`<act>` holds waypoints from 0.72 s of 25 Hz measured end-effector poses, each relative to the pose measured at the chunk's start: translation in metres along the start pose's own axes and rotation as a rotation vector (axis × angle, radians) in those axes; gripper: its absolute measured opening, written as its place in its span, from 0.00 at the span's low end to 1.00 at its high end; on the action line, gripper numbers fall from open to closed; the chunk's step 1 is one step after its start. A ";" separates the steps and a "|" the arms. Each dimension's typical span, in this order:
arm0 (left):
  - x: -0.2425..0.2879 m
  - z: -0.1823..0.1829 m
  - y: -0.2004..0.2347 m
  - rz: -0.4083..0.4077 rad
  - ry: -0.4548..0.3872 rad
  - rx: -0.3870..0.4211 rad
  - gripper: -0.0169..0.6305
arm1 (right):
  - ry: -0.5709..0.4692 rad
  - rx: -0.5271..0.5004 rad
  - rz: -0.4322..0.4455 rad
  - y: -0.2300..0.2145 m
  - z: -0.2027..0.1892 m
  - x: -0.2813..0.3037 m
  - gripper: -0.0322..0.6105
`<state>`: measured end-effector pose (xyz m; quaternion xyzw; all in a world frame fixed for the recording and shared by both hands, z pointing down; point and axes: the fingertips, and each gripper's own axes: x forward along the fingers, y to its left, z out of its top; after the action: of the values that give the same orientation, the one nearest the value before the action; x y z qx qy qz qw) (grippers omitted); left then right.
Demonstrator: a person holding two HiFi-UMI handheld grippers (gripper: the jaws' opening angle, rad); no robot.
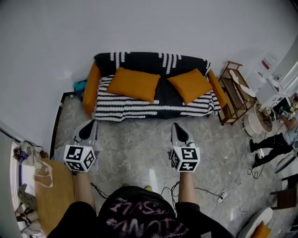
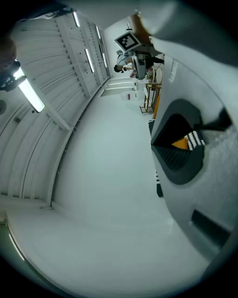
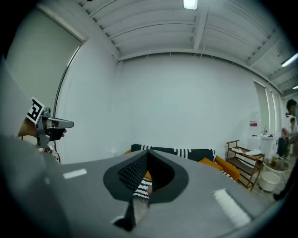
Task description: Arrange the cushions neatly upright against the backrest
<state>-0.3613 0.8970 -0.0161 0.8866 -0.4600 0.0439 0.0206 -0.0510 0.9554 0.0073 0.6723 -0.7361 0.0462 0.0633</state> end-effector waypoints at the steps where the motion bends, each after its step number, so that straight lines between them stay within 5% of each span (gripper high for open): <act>1: 0.000 0.001 -0.002 -0.003 -0.002 0.000 0.03 | 0.000 0.001 -0.001 -0.001 -0.001 -0.001 0.07; 18: -0.015 0.004 0.003 -0.016 -0.023 -0.005 0.03 | -0.001 -0.022 0.034 0.022 0.004 -0.006 0.07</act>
<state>-0.3720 0.9078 -0.0214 0.8907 -0.4532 0.0321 0.0179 -0.0722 0.9628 0.0027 0.6591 -0.7478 0.0389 0.0699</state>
